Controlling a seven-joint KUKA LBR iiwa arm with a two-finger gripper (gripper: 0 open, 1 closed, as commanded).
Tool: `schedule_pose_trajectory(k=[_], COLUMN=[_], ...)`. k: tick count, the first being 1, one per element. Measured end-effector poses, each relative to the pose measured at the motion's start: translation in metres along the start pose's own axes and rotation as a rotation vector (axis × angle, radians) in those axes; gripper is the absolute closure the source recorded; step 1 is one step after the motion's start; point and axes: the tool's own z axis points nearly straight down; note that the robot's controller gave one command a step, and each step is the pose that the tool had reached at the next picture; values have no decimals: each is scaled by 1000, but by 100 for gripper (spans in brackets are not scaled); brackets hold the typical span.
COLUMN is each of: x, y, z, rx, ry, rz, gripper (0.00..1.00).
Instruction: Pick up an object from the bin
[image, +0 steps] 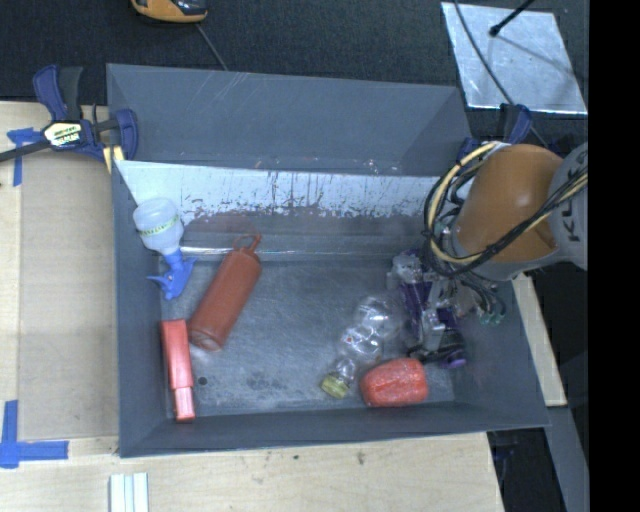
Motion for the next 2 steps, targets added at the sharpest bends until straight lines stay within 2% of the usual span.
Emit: schedule_pose_trajectory(k=[1,2], x=[-18,-41], y=[-14,-42], z=[-24,-27], rx=[-13,-14], ry=[3,-3], rz=[-87,-130], gripper=[0,0])
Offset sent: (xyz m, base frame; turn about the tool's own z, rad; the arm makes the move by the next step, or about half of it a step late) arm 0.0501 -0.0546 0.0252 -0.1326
